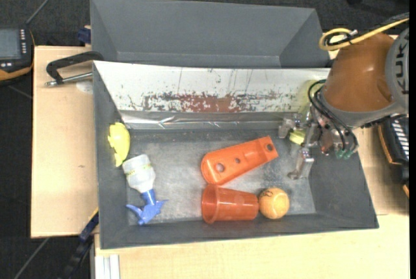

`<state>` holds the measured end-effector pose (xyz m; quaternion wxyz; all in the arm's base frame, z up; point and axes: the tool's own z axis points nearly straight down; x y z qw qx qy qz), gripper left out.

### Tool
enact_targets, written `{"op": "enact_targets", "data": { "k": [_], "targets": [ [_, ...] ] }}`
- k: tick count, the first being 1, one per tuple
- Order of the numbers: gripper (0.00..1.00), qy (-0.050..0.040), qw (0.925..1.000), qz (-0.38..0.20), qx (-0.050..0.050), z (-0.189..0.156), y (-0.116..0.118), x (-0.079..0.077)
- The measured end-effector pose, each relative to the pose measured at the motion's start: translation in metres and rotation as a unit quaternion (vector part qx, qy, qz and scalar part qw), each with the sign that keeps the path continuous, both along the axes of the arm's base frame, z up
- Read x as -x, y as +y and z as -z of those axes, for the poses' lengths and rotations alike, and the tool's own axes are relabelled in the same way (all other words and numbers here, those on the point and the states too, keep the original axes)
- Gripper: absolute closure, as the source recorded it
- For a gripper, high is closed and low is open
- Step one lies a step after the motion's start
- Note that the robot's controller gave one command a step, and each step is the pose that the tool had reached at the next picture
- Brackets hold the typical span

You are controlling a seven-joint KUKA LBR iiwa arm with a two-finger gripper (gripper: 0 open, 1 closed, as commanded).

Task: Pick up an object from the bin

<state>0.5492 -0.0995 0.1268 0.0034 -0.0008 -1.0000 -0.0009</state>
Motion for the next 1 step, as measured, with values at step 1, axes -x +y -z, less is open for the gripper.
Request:
{"op": "enact_targets", "data": {
  "k": [1],
  "targets": [
    [0.00, -0.0042, 1.0000, -0.001, 0.001, -0.0047, 0.0003, -0.0021]
  ]
}}
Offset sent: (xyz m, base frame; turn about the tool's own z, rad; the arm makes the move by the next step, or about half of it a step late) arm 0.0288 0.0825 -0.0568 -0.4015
